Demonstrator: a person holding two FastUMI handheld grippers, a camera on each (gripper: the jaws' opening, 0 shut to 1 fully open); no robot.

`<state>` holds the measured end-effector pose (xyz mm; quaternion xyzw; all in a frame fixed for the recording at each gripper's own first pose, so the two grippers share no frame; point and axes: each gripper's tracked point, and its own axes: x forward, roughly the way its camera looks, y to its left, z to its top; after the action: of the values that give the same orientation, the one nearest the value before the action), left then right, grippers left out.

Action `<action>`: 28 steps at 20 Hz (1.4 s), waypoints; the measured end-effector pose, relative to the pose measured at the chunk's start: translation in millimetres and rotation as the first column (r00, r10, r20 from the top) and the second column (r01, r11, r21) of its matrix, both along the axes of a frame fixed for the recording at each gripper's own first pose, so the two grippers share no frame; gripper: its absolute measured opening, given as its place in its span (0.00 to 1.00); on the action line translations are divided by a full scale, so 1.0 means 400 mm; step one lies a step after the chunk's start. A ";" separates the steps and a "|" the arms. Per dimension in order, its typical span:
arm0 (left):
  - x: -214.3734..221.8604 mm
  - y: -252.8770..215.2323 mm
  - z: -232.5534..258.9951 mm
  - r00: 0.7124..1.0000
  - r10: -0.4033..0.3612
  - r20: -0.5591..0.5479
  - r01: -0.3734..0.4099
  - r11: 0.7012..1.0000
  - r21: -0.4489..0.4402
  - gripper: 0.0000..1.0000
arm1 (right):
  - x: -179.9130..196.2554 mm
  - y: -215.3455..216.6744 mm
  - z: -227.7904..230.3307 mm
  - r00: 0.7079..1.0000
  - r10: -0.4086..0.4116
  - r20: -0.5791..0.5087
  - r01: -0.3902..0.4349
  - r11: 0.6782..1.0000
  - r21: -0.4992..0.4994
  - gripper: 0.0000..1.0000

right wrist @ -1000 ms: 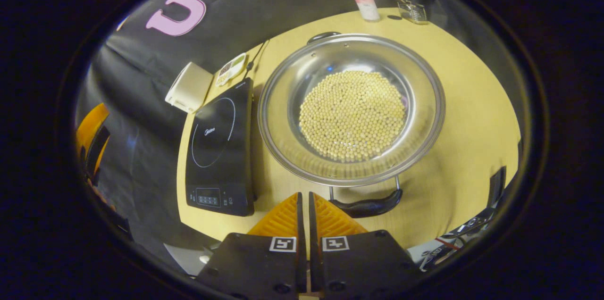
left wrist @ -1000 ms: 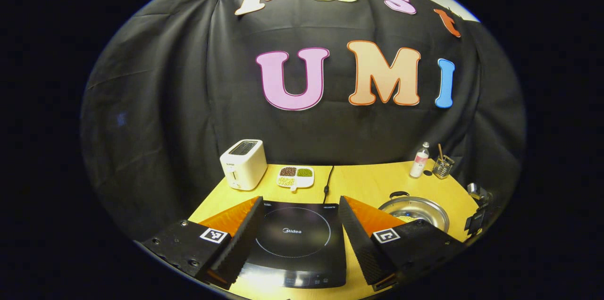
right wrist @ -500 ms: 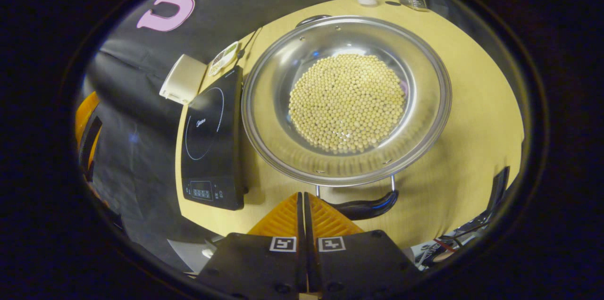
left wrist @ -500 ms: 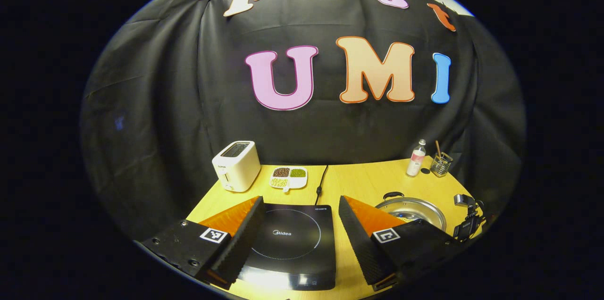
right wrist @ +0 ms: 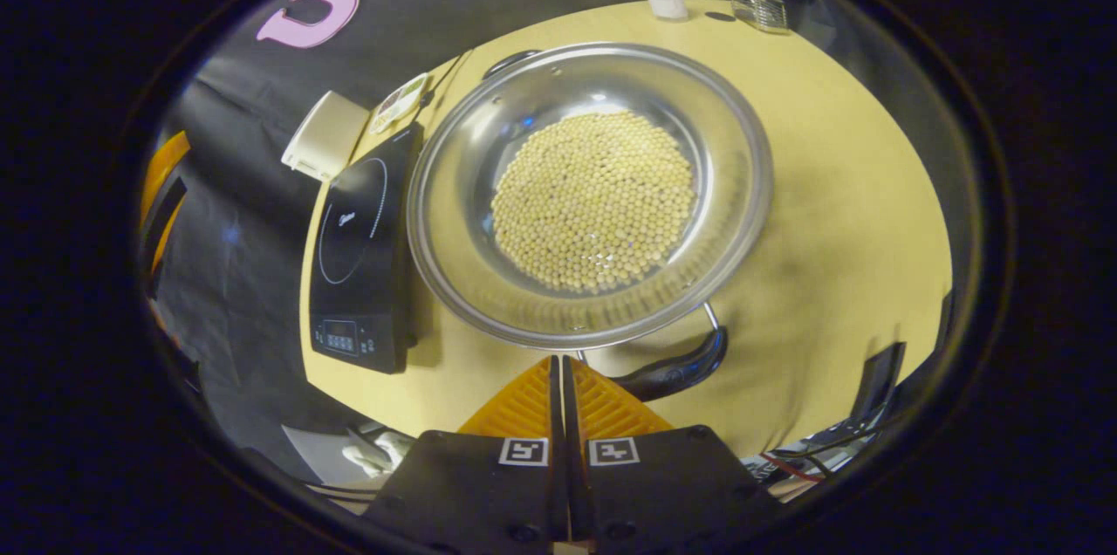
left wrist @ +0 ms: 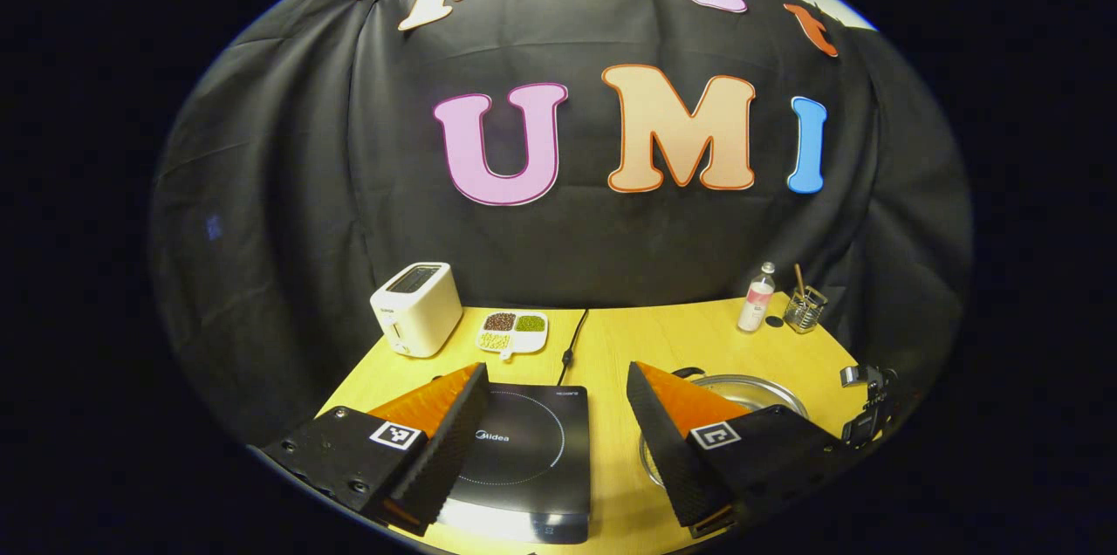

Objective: First push the handle of the pot to place it horizontally, then grasp the pot with both hands and set it on the induction cooktop.

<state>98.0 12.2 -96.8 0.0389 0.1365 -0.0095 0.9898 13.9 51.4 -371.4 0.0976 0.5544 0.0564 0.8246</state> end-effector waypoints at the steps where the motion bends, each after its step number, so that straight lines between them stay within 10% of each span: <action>1: 0.001 -0.005 -0.003 1.000 -0.001 0.001 0.001 1.000 -0.001 0.96 | 0.008 -0.020 0.002 1.000 -0.007 0.002 0.007 1.000 -0.011 0.03; 28: -0.024 0.011 -0.057 0.993 0.102 -0.063 -0.106 0.993 -0.058 0.96 | 0.191 -0.300 0.048 0.990 -0.119 0.069 0.127 0.985 -0.119 0.03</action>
<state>88.5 16.6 -119.6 0.0012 0.1674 0.0370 0.9852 90.4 -68.7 -352.1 0.0788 0.5239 -0.0260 0.8478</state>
